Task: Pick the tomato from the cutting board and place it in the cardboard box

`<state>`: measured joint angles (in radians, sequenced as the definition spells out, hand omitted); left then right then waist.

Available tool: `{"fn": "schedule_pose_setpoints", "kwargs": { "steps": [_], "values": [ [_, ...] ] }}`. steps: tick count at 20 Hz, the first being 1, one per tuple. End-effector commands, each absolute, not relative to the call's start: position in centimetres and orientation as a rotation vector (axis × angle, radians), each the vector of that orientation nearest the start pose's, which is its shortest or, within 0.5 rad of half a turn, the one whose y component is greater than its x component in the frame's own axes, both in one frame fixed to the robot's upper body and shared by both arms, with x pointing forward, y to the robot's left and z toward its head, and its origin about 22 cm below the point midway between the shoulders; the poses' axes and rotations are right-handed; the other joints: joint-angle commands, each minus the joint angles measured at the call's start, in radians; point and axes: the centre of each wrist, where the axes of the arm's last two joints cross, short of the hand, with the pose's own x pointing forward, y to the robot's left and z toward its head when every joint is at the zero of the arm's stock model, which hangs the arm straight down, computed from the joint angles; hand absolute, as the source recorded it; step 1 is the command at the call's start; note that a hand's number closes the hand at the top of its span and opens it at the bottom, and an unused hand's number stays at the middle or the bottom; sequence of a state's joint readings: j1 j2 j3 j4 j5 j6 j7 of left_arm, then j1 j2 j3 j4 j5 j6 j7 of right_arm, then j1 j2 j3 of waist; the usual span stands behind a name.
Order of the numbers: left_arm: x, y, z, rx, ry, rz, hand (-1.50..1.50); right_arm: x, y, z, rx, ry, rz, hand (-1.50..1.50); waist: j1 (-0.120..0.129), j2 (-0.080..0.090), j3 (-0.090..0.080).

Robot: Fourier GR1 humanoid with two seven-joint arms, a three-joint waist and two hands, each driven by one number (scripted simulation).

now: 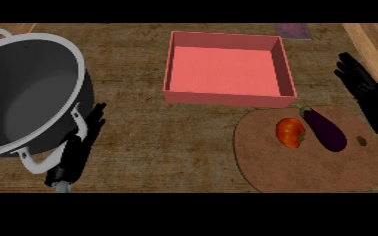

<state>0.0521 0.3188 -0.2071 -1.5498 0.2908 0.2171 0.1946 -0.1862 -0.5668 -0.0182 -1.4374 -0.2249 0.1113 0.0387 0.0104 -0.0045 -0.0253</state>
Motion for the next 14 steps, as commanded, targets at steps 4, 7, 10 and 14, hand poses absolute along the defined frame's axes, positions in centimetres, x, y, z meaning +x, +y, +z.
{"fn": "schedule_pose_setpoints", "kwargs": {
  "steps": [4,7,10,14],
  "values": [
    [22.8,28.7,0.7,0.264,-1.374,-0.079,0.0,29.5,-31.8,11.4,0.199,-2.217,-0.077,-1.5,-0.038,-0.029,0.041],
    [22.7,30.2,1.1,0.359,-1.401,-0.123,0.0,27.2,-38.9,11.9,-0.504,-2.158,0.043,-1.5,-0.081,-0.003,0.026],
    [23.1,29.8,1.6,0.357,-1.439,-0.174,0.0,27.8,-31.6,4.3,0.06,-2.239,-0.714,-1.5,-0.029,0.004,0.038],
    [22.2,28.3,0.7,0.367,-1.428,-0.18,0.0,24.7,-32.7,-0.5,0.212,-2.395,-0.847,-1.5,-0.016,0.005,0.032]
  ]
}}
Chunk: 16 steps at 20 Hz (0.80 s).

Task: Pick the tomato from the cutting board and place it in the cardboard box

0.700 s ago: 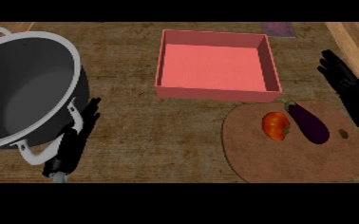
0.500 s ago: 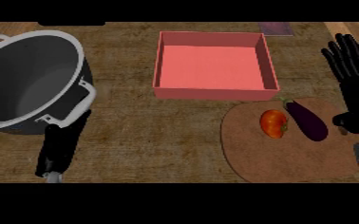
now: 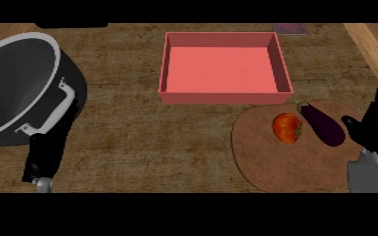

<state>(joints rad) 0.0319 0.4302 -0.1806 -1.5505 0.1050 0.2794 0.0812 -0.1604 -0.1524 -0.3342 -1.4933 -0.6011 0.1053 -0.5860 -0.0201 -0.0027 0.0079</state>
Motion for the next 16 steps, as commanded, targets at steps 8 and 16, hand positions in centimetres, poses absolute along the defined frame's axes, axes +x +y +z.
{"fn": "schedule_pose_setpoints", "kwargs": {
  "steps": [8,16],
  "values": [
    [23.3,29.2,0.2,0.393,-1.456,-0.201,0.0,20.1,-41.9,-2.7,-0.22,-2.359,-0.143,-1.5,0.019,0.008,-0.007],
    [23.7,29.1,1.8,0.388,-1.445,-0.195,0.0,17.9,-44.8,-1.2,-0.326,-2.074,0.492,-1.5,0.026,0.005,-0.007]
  ]
}}
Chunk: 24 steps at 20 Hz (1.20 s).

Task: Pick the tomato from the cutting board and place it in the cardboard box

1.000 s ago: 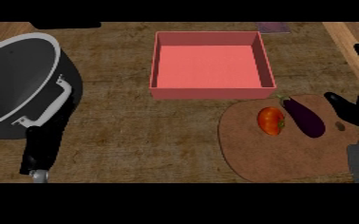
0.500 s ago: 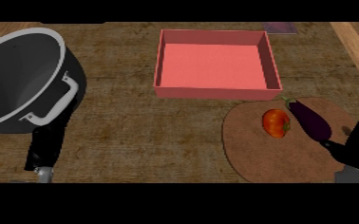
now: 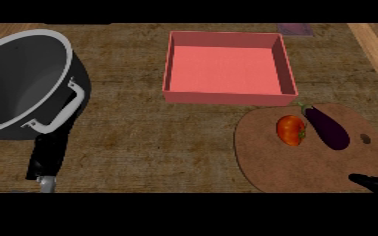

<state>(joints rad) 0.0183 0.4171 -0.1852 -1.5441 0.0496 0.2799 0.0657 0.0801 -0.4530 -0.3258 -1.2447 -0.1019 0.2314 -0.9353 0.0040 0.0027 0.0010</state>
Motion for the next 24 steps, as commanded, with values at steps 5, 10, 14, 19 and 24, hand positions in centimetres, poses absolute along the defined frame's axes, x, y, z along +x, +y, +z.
{"fn": "schedule_pose_setpoints", "kwargs": {
  "steps": [5,10,14,19,24],
  "values": [
    [25.2,28.9,2.3,0.401,-1.454,-0.203,0.0,18.9,-41.6,0.4,-0.302,-2.007,0.654,-1.5,-0.01,-0.003,-0.002],
    [23.2,27.0,2.6,0.37,-1.454,-0.189,0.0,19.7,-37.8,-1.3,-0.346,-1.954,0.627,-1.5,-0.002,-0.004,-0.001],
    [26.0,28.9,1.1,0.384,-1.441,-0.177,0.0,18.3,-36.7,-2.8,-0.371,-1.93,0.574,-1.5,-0.009,-0.003,-0.001],
    [23.5,29.3,0.7,0.383,-1.452,-0.202,0.0,22.5,-35.2,-2.3,-0.384,-1.869,0.601,-1.5,0.001,-0.002,-0.001],
    [24.8,28.5,1.4,0.384,-1.434,-0.206,0.0,20.6,-35.7,-3.3,-0.396,-1.839,0.626,-1.5,-0.005,-0.003,-0.001]
  ]
}}
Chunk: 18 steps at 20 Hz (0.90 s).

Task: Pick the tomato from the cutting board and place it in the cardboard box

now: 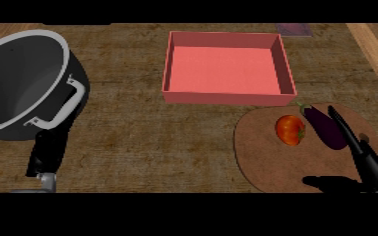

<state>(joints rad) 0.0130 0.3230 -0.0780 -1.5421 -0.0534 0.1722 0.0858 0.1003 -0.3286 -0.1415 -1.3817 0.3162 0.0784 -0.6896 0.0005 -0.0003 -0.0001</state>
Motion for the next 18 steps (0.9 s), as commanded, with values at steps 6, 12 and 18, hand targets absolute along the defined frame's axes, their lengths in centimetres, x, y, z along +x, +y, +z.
{"fn": "schedule_pose_setpoints", "kwargs": {
  "steps": [6,12,18],
  "values": [
    [23.9,28.6,2.2,0.382,-1.444,-0.188,0.0,20.4,-34.7,-5.1,-0.398,-1.855,0.609,-1.5,0.0,0.0,0.0],
    [25.0,27.5,3.4,0.371,-1.449,-0.189,0.0,23.1,-35.3,-3.4,-0.384,-1.855,0.6,-1.5,0.0,0.0,0.0],
    [24.5,29.9,1.6,0.406,-1.443,-0.203,0.0,22.0,-33.2,-4.9,-0.375,-1.866,0.573,-1.5,-0.001,0.0,0.0]
  ]
}}
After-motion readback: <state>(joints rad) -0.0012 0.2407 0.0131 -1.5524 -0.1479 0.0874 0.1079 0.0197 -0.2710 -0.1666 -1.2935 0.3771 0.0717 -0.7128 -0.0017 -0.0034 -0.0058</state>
